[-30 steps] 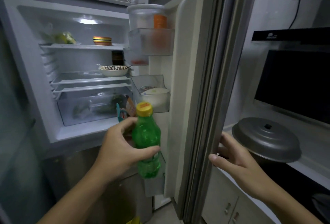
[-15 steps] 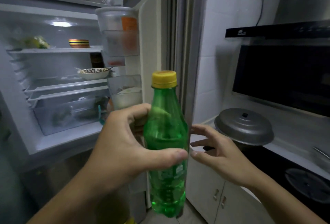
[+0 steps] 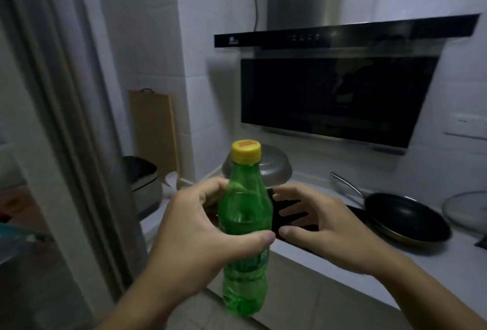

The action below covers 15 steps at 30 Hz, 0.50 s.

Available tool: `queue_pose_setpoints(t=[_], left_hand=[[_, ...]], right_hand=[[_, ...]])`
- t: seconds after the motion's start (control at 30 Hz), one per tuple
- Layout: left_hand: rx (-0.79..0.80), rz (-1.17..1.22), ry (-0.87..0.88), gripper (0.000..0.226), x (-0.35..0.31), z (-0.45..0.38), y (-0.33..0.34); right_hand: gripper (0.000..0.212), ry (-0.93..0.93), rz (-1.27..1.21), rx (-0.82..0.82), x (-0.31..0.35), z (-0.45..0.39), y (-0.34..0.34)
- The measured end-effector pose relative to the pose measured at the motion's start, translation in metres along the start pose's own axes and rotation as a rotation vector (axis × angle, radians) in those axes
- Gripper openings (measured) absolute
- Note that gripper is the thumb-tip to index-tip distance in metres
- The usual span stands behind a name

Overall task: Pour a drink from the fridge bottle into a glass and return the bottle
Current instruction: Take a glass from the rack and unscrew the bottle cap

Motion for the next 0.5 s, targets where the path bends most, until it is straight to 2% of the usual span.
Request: queue_pose_setpoints(t=[0.3, 0.5], left_hand=[[0.168, 0.066, -0.050, 0.048, 0.015, -0.053, 0.154], [0.358, 0.143, -0.065, 0.046, 0.019, -0.078, 0.264]], right_hand=[[0.063, 0.164, 0.038, -0.075, -0.103, 0.054, -0.095], [0.063, 0.328, 0.069, -0.158, -0.165, 0.103, -0.144]])
Point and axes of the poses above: each hand's wrist, its own z-axis away from the middle knuckle, its own y-axis out of the palm, x = y × z, the point moved 8 cm from there along -z, towards the middle knuckle, and after that the axes turned 3 degrees about -x, right-handed, at the moved point
